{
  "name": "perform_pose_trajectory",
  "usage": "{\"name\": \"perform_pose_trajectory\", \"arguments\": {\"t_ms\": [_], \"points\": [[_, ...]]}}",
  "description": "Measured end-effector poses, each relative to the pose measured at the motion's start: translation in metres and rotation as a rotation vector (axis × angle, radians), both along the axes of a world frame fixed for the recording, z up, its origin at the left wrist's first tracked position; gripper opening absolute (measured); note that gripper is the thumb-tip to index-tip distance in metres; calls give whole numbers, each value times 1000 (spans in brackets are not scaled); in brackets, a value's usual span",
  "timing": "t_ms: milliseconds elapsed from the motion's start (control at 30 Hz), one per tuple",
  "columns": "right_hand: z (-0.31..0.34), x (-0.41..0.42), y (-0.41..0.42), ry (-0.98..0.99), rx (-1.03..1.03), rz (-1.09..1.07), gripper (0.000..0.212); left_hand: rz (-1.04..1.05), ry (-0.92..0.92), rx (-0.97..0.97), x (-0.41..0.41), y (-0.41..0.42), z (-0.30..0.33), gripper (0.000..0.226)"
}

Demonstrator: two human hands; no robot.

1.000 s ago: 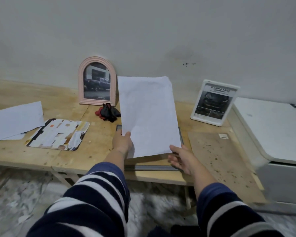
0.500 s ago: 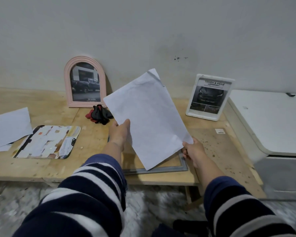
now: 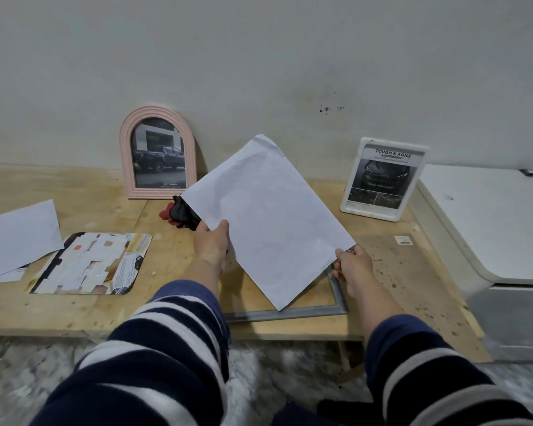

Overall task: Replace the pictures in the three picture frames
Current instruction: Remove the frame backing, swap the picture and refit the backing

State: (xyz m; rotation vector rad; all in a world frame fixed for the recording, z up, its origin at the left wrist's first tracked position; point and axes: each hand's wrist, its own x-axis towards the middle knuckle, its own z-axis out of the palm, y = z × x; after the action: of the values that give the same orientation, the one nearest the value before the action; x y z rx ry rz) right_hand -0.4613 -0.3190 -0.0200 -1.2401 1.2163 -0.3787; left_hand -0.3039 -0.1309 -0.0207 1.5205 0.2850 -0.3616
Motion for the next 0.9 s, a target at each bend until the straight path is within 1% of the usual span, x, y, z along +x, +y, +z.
{"name": "perform_pose_trajectory", "arguments": {"t_ms": [133, 233, 300, 367, 433, 533, 600, 633, 700, 733, 800, 833, 900], "points": [[0, 1, 4, -29, 5, -37, 19, 3, 28, -29, 2, 2, -6, 21], [-3, 4, 10, -73, 91, -76, 19, 17, 64, -104, 2, 2, -10, 16], [-2, 6, 18, -109, 142, -70, 20, 20, 90, -143, 2, 1, -11, 19], [-1, 8, 22, -127, 121, -61, 22, 8, 89, -128, 3, -1, -8, 23], [3, 7, 20, -125, 83, -63, 21, -11, 42, -55, 8, 0, -2, 29], [9, 1, 11, -111, 20, -2, 23, -103, -97, 93, 19, 4, 11, 39], [13, -1, 9, -64, -7, 157, 22, -225, -169, 210, 24, 2, 21, 41], [14, -1, 9, -55, 25, 243, 24, -296, -196, 266, 25, -1, 26, 41], [13, 5, 11, -57, 112, 332, 22, -426, -261, 373, 22, -11, 37, 31], [12, 9, 12, -63, 133, 328, 19, -478, -296, 424, 19, -17, 42, 27], [11, 17, 15, -128, 178, 227, 18, -565, -365, 480, 15, -27, 48, 28], [12, 19, 15, -197, 231, 156, 19, -606, -395, 493, 15, -31, 48, 28], [14, 19, 13, -361, 339, 68, 32, -677, -443, 520, 17, -36, 42, 22]]}}
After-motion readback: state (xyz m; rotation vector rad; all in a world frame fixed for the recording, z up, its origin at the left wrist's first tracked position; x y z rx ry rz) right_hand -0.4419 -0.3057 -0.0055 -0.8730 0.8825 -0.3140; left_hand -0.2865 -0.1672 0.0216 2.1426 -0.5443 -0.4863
